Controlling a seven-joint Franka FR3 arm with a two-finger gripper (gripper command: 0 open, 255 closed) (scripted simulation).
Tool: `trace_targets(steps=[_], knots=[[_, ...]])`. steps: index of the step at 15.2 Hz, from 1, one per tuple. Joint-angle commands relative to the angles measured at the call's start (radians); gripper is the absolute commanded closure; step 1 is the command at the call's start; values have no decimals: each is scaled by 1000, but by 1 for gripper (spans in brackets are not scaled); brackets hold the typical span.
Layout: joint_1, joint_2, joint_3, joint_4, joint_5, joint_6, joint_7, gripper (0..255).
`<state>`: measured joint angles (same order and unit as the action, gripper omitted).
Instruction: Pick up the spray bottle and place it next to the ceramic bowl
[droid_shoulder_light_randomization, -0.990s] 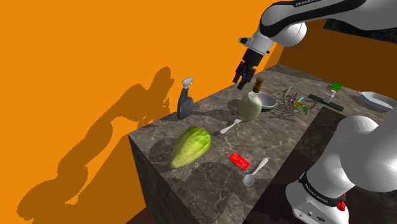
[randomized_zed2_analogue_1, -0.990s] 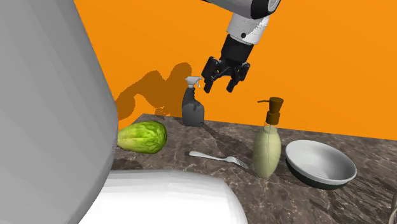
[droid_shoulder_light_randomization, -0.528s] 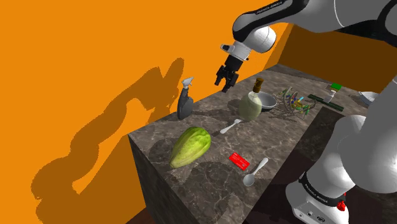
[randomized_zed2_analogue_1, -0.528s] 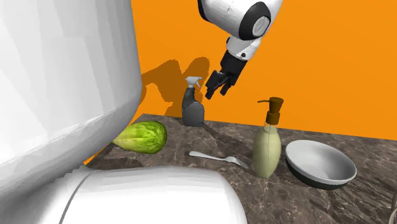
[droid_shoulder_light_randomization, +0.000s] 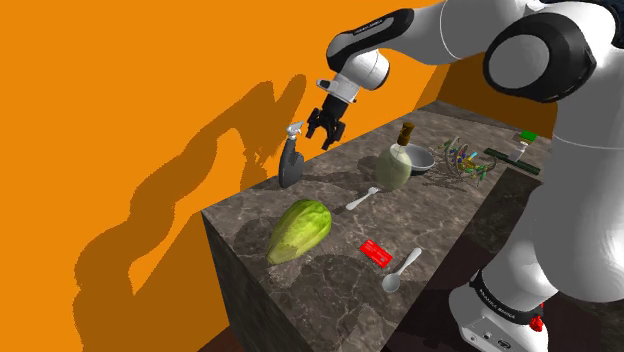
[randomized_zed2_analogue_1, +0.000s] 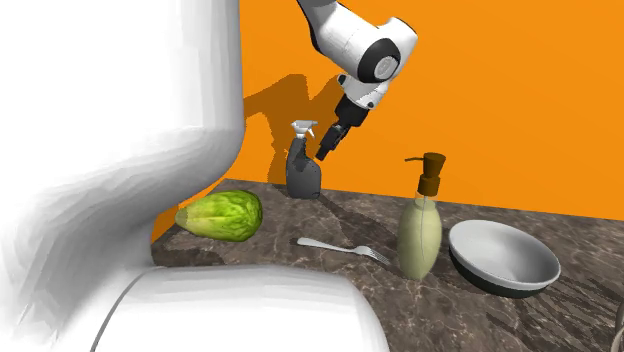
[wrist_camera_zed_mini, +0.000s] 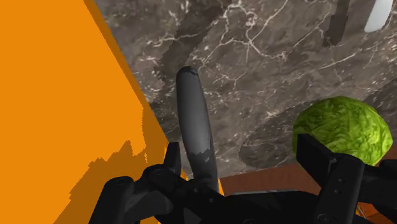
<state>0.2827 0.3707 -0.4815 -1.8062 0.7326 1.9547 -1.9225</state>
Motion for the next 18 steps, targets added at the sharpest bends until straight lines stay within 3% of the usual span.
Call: trace_targets(steps=[1,4,11,18], knots=[[-14,67,32,71,33,-19,-69,0],[-33,148,70,170,58,-49,-134,0],[-13,185,93,140,92,21,-152,0],[-13,185,93,140,92,21,-152,0]])
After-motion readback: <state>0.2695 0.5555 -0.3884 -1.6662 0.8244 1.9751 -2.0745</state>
